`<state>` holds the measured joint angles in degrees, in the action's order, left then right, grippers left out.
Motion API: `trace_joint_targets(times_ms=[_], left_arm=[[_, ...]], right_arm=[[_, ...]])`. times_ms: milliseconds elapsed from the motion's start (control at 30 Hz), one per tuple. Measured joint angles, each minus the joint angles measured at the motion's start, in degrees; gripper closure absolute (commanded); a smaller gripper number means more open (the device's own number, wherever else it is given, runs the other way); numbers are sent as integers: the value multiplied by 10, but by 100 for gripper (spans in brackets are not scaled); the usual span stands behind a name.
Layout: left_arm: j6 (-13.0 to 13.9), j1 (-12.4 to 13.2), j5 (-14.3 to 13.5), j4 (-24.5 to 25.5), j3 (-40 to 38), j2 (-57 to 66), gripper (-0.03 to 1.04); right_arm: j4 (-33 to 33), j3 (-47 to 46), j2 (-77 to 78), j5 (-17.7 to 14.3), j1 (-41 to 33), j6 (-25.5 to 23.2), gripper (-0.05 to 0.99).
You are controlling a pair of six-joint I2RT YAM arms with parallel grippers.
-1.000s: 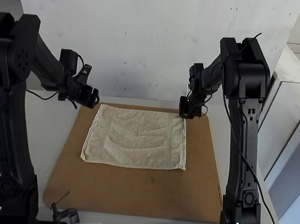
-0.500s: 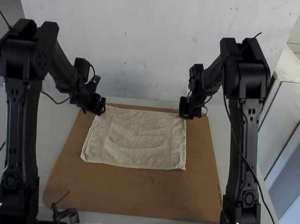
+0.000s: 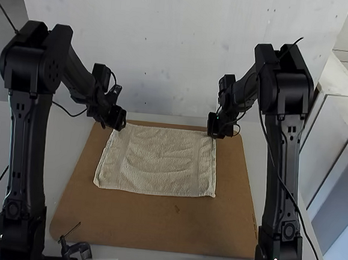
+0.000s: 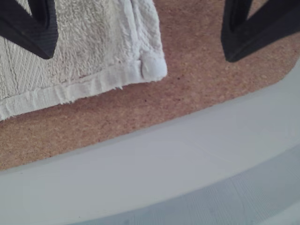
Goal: Fold the towel.
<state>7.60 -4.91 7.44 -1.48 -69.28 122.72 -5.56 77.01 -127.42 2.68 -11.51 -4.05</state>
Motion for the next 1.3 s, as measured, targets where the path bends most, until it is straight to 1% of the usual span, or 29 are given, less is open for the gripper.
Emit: trace_joint_targets(times_ms=[100, 167, 200, 300, 367, 467, 500, 533, 600, 667, 733, 867, 900, 967, 1000, 1133, 1167, 1233, 1300], left_arm=[[-2, -4, -5, 9, -4, 3, 29], [-3, -5, -11, 20, -16, 12, 34], [-4, -6, -17, 29, -24, 19, 35], [-12, -6, -22, 35, -32, 28, 39], [-17, -6, -24, 35, -34, 28, 47], [-26, -6, -25, 36, -34, 28, 48], [-28, -6, -25, 36, -34, 29, 50], [-30, -6, -25, 36, -34, 28, 54], [-37, -6, -21, 36, -34, 28, 61], [-45, -6, -15, 36, -34, 29, 61], [-51, -6, -8, 36, -34, 29, 69], [-63, -6, 10, 36, -34, 29, 70], [-66, -6, 14, 36, -34, 29, 74], [-69, -5, 18, 36, -34, 29, 79], [-71, -4, 20, 36, -34, 29, 79], [-75, 0, 28, 36, -34, 29, 89], [-76, 1, 29, 36, -34, 29, 89], [-77, 2, 31, 36, -34, 29, 98], [-79, 2, 32, 36, -34, 29, 99]], right_arm=[[0, 0, 0, 0, 0, 0, 91], [0, 0, 0, 0, 0, 0, 91], [0, 0, 0, 0, 0, 0, 91], [0, 0, 0, 0, 0, 0, 91], [0, 0, 0, 0, 0, 0, 91], [1, 0, 0, 0, 0, 0, 91], [1, 0, 0, 0, 0, 0, 91], [1, 0, 0, 0, 0, 0, 91], [1, 0, 0, 0, 0, 0, 91], [1, 0, 0, 0, 0, 0, 91], [1, 0, 0, 0, 0, 0, 91], [1, 0, 0, 0, 0, 0, 91], [1, 0, 0, 0, 0, 0, 91], [1, 0, 0, 0, 0, 0, 91], [1, 0, 0, 0, 0, 0, 91], [2, -1, 1, 0, 0, 0, 91], [2, -1, 1, 0, 0, 0, 91], [2, -1, 1, 0, 0, 0, 91], [2, -1, 0, 0, 0, 0, 91]])
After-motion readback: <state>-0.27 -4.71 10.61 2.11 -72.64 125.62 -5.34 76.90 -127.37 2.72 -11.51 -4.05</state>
